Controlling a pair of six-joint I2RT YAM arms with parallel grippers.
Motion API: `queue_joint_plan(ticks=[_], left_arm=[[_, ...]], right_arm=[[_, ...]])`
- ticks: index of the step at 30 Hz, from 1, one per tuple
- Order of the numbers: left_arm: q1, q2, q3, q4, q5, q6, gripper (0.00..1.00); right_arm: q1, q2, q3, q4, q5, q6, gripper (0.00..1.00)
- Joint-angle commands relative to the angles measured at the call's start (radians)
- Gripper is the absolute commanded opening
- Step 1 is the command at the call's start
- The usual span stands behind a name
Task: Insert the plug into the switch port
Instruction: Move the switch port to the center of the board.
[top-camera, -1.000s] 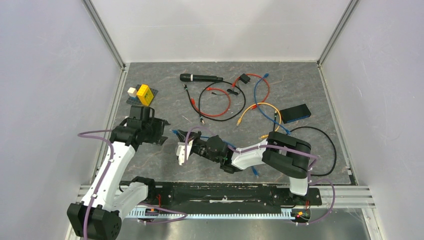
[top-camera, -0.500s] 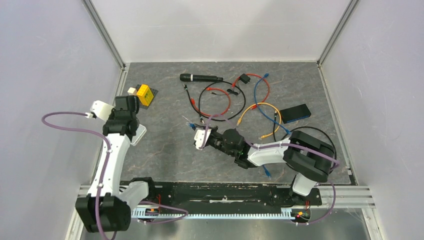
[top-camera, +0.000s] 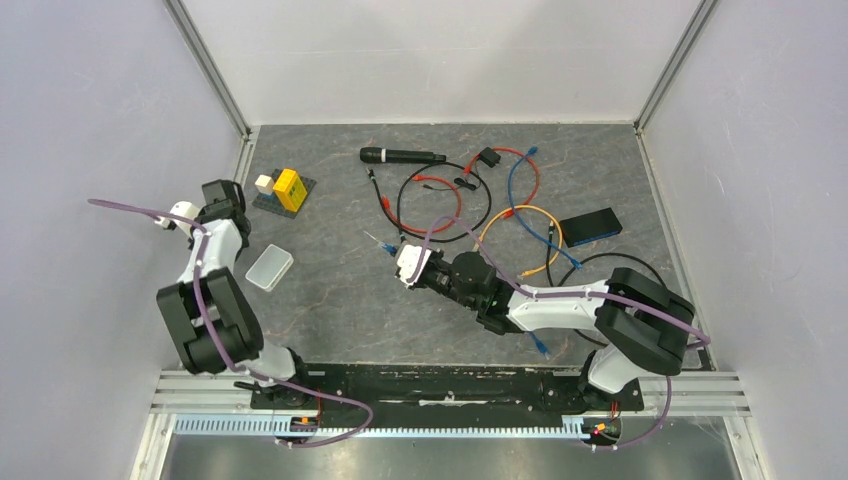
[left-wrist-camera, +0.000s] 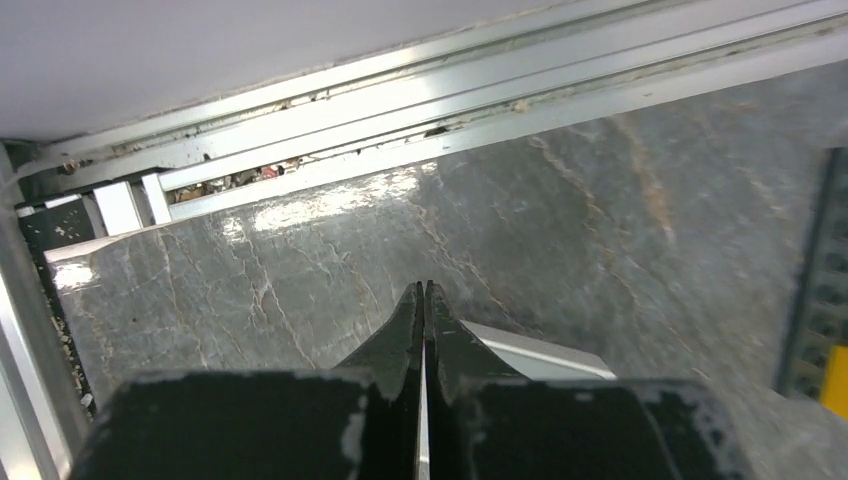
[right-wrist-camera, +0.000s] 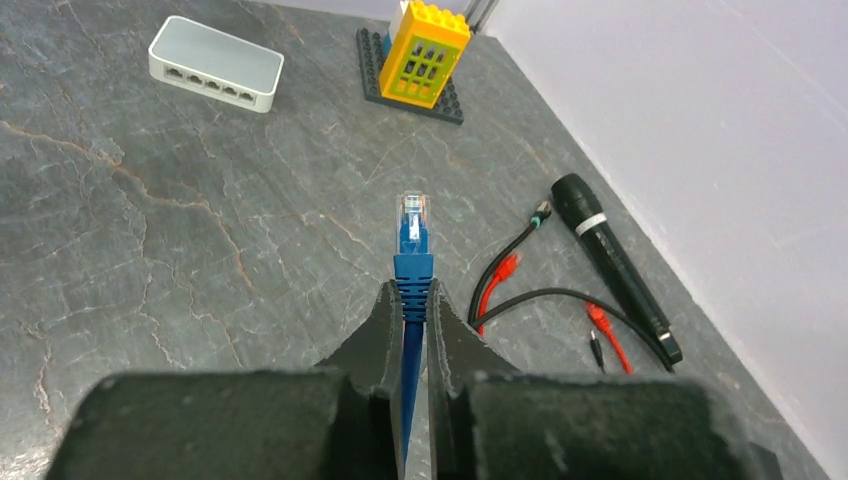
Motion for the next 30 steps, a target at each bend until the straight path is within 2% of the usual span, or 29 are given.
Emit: queue_joint_plan(ticks=[1, 7, 13, 18, 24, 30], left_arm=[[0.080, 0.091, 0.033, 0.053, 0.082, 0.070, 0.02], [0.137, 0.144, 0.030, 0.003, 0.048, 0.037, 0.02], [0.137, 0.178, -0.032, 0.114, 0.180, 0.070, 0.02], [0.137, 0.237, -0.015, 0.084, 0.218, 0.071, 0.02], [0.136, 0.192, -0.115, 0.106, 0.281, 0.005, 0.02], [0.121, 0.132, -0.230, 0.094, 0.390, -0.078, 0.02]], right_arm=[[-0.008, -0.024, 0.034, -0.078, 0.063, 0.113, 0.00], [-0.009, -0.023, 0.022, -0.106, 0.036, 0.170, 0.00], [-0.010, -0.002, 0.038, -0.112, 0.065, 0.188, 0.00], [-0.010, 0.022, 0.061, -0.136, 0.108, 0.192, 0.00], [-0.010, 0.066, 0.093, -0.163, 0.095, 0.198, 0.00], [-0.020, 0.135, 0.145, -0.193, 0.053, 0.131, 0.00]])
